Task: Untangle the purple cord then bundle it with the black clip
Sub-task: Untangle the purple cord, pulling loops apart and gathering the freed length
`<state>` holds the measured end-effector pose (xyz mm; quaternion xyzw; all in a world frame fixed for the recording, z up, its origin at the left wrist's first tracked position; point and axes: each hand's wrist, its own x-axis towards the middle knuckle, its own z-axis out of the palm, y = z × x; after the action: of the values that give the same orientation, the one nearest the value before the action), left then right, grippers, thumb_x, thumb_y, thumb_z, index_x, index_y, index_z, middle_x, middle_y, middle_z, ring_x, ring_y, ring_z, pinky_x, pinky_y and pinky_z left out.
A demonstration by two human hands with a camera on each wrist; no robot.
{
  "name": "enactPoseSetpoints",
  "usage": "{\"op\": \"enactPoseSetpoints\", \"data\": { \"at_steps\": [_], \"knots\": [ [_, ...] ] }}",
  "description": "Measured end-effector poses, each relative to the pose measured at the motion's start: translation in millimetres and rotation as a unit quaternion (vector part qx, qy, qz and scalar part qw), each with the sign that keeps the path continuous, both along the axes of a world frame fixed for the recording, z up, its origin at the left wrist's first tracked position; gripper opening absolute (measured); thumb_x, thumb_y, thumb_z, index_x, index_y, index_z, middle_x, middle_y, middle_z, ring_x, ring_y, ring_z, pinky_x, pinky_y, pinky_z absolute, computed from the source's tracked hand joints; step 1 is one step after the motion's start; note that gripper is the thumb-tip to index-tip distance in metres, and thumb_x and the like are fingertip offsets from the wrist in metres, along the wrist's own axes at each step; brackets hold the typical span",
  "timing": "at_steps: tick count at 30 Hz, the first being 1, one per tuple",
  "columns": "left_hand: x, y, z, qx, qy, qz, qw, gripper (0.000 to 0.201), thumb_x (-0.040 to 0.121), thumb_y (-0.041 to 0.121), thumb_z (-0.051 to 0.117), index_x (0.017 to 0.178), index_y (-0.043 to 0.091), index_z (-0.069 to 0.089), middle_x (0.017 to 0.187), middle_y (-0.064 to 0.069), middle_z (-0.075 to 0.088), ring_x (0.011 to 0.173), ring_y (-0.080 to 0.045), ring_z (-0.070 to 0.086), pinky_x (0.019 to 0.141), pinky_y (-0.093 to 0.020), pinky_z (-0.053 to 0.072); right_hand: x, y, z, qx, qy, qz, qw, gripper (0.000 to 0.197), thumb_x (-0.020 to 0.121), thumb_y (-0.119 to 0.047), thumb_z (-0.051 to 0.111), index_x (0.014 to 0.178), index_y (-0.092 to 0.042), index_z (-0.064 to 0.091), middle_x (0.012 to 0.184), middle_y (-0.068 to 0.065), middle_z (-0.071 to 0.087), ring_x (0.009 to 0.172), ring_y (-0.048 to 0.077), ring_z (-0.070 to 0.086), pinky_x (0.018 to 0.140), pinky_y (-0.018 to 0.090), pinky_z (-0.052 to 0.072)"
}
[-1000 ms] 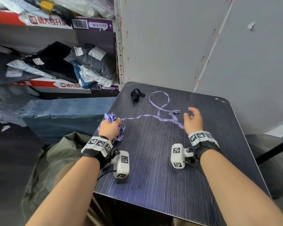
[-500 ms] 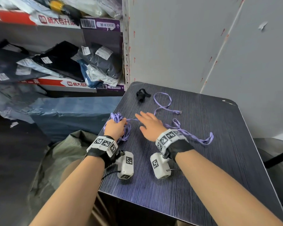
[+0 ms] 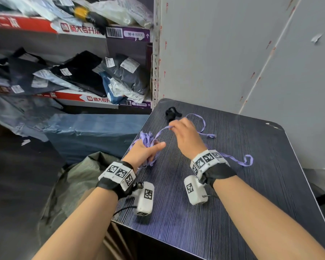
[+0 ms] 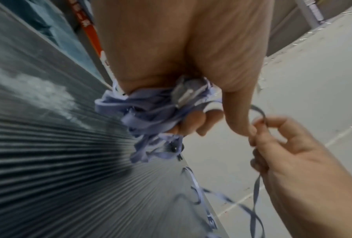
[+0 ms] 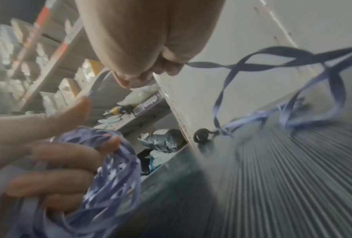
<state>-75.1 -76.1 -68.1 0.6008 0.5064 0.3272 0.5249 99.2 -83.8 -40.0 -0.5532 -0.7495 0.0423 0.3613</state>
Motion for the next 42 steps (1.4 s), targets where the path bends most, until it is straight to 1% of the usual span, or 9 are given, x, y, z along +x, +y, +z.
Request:
{"op": "enactPoseSetpoints", "data": {
  "at_steps": [7,12,15,23,29,32,35,37,42],
  "knots": [
    [20.6,-8.2,26.4,-0.026,-0.073,-0.137,0.988,0.018,0.098,0.003,0.042,0.09,0.006,0.058,0.049,0.004,0.057,0.039,-0.007,0.049,0.045,-0.02,0.042,-4.4,10.0,18.3,0.187,-0.007,0.008,0.982,0.026,0.092,-0.026,0.047,0.103,-0.018,0.069,0.075,0.004,0.051,0.073,0.02,0.045,0.07,0.029,0.037],
    [13.8,-16.2,54.4,-0.024,-0.174,-0.186,0.967,0.03,0.098,0.018,0.046,0.073,0.011,0.061,0.045,0.01,0.03,0.038,-0.004,0.024,0.037,-0.014,0.023,18.8,9.5,10.2,0.039,0.048,0.038,0.997,0.033,0.093,-0.01,0.051,0.12,-0.025,0.064,0.072,-0.006,0.042,0.067,0.014,0.042,0.063,0.017,0.035],
    [11.9,-14.4,70.4,-0.007,-0.222,-0.176,0.959,0.04,0.093,0.04,0.046,0.07,0.008,0.053,0.045,0.01,0.027,0.037,-0.003,0.02,0.037,-0.013,0.021,23.3,1.8,0.6,-0.066,0.05,0.061,0.995,0.037,0.095,-0.013,0.046,0.122,-0.034,0.06,0.079,0.006,0.059,0.071,0.023,0.057,0.068,0.031,0.046],
    [12.9,15.2,82.6,0.049,-0.323,0.032,0.945,0.037,0.099,0.033,0.042,0.065,0.02,0.037,0.049,0.009,0.027,0.042,-0.005,0.02,0.041,-0.017,0.021,17.0,-11.0,0.6,-0.266,-0.097,0.015,0.959,0.046,0.101,-0.026,0.032,0.143,-0.044,0.025,0.079,0.006,0.067,0.067,0.026,0.065,0.065,0.039,0.053],
    [12.7,24.8,76.0,0.172,-0.165,0.089,0.967,0.028,0.097,0.025,0.049,0.07,0.016,0.048,0.058,-0.001,0.044,0.046,-0.007,0.041,0.05,-0.02,0.038,9.1,-10.8,4.3,-0.166,-0.386,0.036,0.906,0.072,0.091,-0.003,0.046,0.149,-0.033,0.015,0.07,0.001,0.053,0.07,0.021,0.051,0.069,0.032,0.041],
    [19.3,28.8,60.6,0.226,0.022,0.057,0.972,0.027,0.095,0.028,0.053,0.091,0.001,0.051,0.068,-0.006,0.053,0.053,-0.009,0.048,0.056,-0.022,0.046,0.5,-13.8,12.8,-0.106,-0.385,0.064,0.915,0.049,0.096,-0.013,0.042,0.141,-0.03,0.035,0.094,0.001,0.059,0.096,0.022,0.049,0.088,0.036,0.038],
    [25.9,24.4,45.4,0.228,0.17,0.0,0.959,0.042,0.094,0.035,0.053,0.105,-0.005,0.047,0.08,-0.008,0.059,0.067,-0.019,0.055,0.068,-0.035,0.049,-1.9,-11.1,13.1,0.051,-0.333,0.048,0.94,0.028,0.084,-0.013,0.04,0.084,-0.014,0.067,0.069,-0.002,0.06,0.074,0.023,0.055,0.074,0.035,0.048],
    [27.0,21.1,39.0,0.208,0.204,-0.032,0.956,0.042,0.093,0.042,0.05,0.1,0.001,0.047,0.081,-0.009,0.063,0.07,-0.024,0.062,0.069,-0.035,0.05,3.3,-12.0,6.8,0.101,-0.318,0.045,0.942,0.027,0.078,-0.021,0.043,0.064,-0.014,0.065,0.059,-0.003,0.057,0.065,0.023,0.055,0.071,0.035,0.047],
    [25.8,15.2,38.6,0.211,0.228,-0.116,0.943,0.046,0.09,0.048,0.052,0.066,0.01,0.045,0.054,-0.009,0.049,0.048,-0.021,0.049,0.048,-0.033,0.036,7.1,-18.1,-7.3,0.046,-0.27,0.044,0.961,0.02,0.077,-0.029,0.06,0.066,-0.015,0.07,0.067,-0.002,0.062,0.074,0.026,0.059,0.084,0.036,0.039]
  ]
}}
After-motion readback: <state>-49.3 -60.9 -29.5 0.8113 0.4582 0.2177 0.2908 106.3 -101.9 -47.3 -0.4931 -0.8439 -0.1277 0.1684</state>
